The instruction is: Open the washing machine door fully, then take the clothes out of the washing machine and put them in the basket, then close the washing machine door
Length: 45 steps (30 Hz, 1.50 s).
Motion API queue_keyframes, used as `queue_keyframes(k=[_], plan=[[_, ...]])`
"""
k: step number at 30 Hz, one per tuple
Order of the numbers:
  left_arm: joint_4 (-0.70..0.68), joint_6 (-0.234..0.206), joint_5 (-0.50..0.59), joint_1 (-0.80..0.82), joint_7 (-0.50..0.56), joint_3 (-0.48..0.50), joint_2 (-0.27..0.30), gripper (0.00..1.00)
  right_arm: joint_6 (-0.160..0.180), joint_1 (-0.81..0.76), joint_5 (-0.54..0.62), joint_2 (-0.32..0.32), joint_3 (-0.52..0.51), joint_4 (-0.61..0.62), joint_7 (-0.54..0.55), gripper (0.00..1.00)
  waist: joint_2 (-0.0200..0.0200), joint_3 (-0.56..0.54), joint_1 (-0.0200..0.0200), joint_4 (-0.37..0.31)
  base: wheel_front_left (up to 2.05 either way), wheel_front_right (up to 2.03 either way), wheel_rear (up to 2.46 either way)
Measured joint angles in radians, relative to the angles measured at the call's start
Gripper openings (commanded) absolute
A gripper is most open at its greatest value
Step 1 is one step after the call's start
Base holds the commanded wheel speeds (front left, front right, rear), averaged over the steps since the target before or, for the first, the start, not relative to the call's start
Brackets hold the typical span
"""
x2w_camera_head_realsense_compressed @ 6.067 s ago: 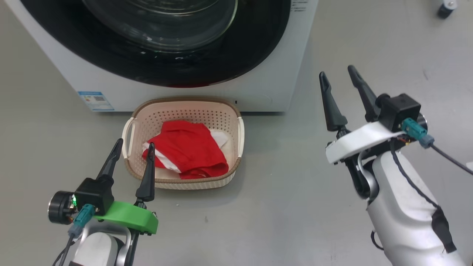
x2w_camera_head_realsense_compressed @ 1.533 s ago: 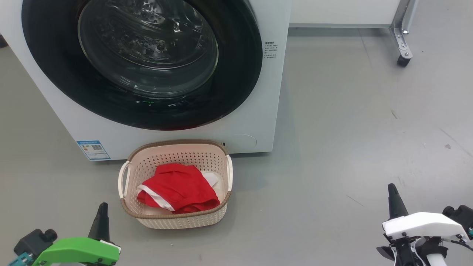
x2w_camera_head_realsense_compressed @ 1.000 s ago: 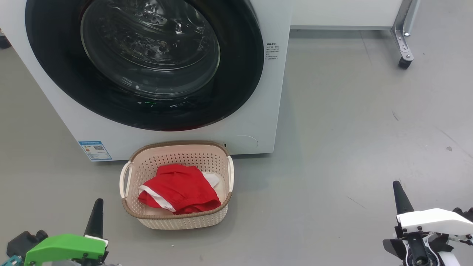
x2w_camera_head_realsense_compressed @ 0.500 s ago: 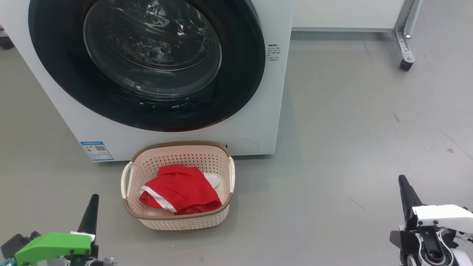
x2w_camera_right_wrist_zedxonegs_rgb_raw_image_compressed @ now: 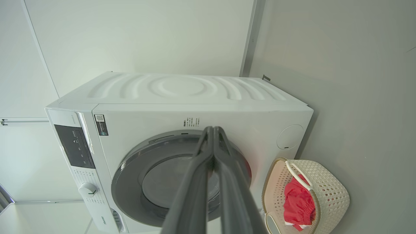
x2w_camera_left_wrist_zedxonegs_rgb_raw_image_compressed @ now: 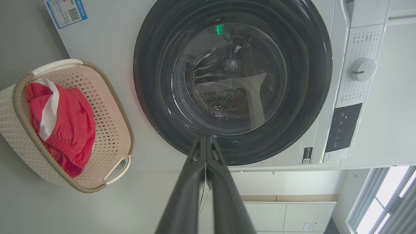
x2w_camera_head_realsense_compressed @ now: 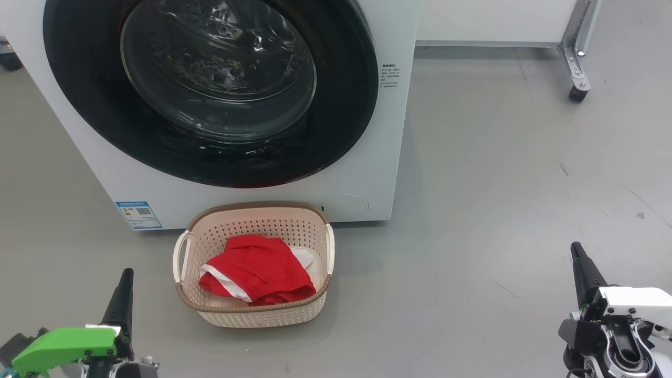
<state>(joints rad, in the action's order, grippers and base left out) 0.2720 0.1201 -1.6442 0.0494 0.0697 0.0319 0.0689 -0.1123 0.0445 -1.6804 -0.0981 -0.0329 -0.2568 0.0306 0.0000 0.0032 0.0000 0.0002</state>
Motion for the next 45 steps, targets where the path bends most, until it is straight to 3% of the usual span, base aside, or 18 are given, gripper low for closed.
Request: queue_keyframes(k=[45], plan=[[0.007,0.0,0.0,0.005,0.001,0.002,-0.001,0.0,-0.004,0.009,0.0,0.0,-0.006,-0.015,0.001,0.0,0.0,-0.001,0.0001,0.0,0.0,0.0,0.0]])
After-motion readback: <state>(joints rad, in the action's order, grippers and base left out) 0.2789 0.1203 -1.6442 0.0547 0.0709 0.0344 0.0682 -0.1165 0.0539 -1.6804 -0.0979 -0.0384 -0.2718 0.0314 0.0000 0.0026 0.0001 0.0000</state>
